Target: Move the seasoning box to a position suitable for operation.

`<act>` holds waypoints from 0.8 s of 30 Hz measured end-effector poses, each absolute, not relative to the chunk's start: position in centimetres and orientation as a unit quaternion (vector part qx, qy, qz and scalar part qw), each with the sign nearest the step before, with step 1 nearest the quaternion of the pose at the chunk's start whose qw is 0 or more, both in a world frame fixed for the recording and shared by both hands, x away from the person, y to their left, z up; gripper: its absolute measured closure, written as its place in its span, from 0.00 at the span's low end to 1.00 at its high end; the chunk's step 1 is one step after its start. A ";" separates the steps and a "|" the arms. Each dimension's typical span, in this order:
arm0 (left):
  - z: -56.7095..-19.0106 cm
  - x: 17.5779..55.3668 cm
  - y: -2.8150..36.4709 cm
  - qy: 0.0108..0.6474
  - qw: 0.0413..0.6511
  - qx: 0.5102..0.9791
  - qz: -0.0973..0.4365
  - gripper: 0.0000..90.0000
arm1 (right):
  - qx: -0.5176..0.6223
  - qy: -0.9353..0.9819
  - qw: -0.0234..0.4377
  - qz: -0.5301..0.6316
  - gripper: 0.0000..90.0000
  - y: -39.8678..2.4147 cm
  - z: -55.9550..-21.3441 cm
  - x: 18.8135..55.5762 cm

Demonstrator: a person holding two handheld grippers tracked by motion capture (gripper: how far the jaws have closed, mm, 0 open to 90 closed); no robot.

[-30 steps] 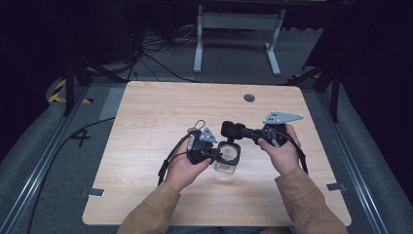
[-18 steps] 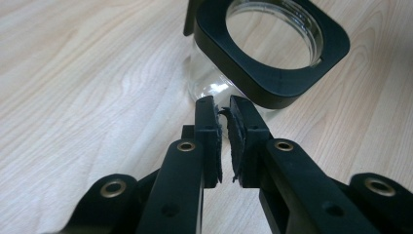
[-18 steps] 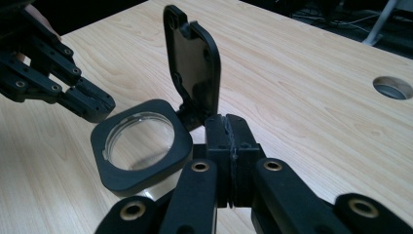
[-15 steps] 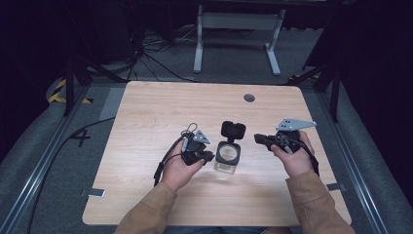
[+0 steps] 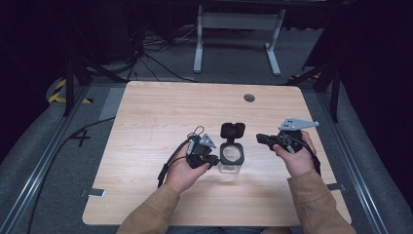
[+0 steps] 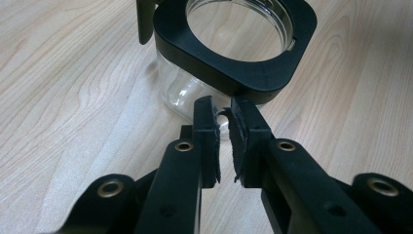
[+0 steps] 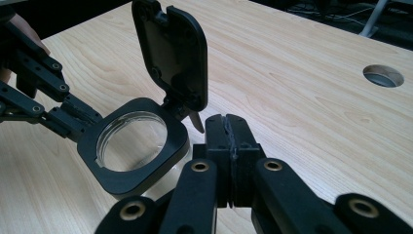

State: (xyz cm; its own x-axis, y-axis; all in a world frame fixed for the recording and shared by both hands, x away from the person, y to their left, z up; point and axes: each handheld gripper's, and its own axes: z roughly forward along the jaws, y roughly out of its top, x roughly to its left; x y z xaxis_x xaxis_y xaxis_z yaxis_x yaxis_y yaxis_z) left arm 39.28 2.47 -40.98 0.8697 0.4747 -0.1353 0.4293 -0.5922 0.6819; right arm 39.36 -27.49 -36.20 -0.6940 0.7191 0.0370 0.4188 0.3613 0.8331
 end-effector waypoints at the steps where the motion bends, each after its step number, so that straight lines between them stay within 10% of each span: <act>1: -40.9 39.3 2.6 0.253 0.374 0.891 0.032 0.89 | 0.352 0.807 0.170 0.443 1.00 -27.5 -36.2 39.3; 11: -38.0 39.0 6.3 0.273 0.391 0.878 0.046 0.84 | 0.354 0.801 0.173 0.451 0.99 -29.5 -35.2 38.8; 24: -37.5 37.4 14.9 0.335 0.383 0.857 0.077 0.64 | 0.354 0.818 0.169 0.420 0.61 -33.5 -35.8 37.4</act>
State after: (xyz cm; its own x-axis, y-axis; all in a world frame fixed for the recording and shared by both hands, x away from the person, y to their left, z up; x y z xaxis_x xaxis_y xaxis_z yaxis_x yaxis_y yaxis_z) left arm 37.41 14.92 -37.46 0.7631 0.6341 -0.1250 0.5162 -0.4817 0.7082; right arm 37.41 -33.48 -35.76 -0.6924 0.7212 0.0213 0.4373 0.3959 0.8075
